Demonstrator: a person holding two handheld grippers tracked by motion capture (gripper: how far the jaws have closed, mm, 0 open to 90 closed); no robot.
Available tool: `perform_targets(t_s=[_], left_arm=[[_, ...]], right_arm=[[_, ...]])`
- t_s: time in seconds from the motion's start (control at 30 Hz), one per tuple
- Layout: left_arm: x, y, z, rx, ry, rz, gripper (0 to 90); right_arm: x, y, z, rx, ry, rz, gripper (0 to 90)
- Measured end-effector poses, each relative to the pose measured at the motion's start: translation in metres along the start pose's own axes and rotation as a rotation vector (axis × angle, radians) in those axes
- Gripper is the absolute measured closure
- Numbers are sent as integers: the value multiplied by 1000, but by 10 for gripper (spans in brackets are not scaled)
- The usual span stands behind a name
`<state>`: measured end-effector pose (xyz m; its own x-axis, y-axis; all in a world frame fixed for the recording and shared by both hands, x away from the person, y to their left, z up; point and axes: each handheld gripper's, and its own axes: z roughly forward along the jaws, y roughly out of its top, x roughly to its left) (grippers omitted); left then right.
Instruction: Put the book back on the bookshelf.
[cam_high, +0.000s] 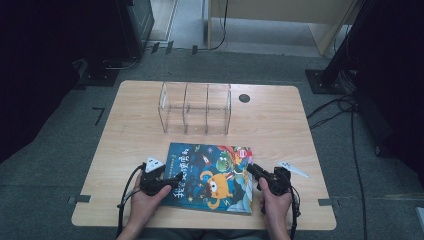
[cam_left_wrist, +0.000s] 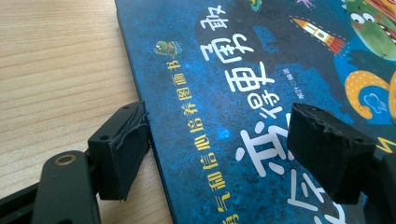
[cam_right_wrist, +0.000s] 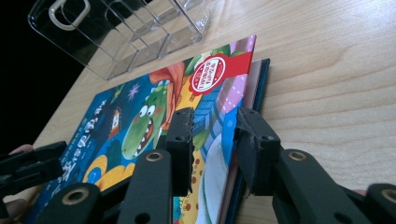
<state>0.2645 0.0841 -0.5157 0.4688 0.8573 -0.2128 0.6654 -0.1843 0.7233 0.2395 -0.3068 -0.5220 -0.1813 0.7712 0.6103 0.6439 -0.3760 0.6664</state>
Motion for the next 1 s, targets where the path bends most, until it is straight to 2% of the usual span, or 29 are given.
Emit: perform_targets(t_s=[0.13, 0.37, 0.47, 0.57, 0.77, 0.93, 1.0], left_arm=[[1, 0, 0, 1, -5, -2, 216], [5, 0, -2, 6, -29, 7, 232], [8, 1, -2, 6, -39, -18, 235], [9, 2, -2, 8, -40, -29, 195], [11, 2, -3, 10, -45, -28, 214], [12, 2, -3, 3, -50, -40, 219], [12, 2, -3, 4, -58, -42, 218]], right_arm=[[-2, 1, -1, -2, 21, 15, 681], [-8, -1, 5, 48, -1, 48, 670], [-10, -1, 7, 73, 10, 73, 650], [-12, -2, 10, 86, 31, 98, 636], [-13, -1, 10, 83, 51, 121, 626], [-12, 0, 6, 47, 76, 116, 630], [-12, 0, 5, 33, 82, 114, 657]])
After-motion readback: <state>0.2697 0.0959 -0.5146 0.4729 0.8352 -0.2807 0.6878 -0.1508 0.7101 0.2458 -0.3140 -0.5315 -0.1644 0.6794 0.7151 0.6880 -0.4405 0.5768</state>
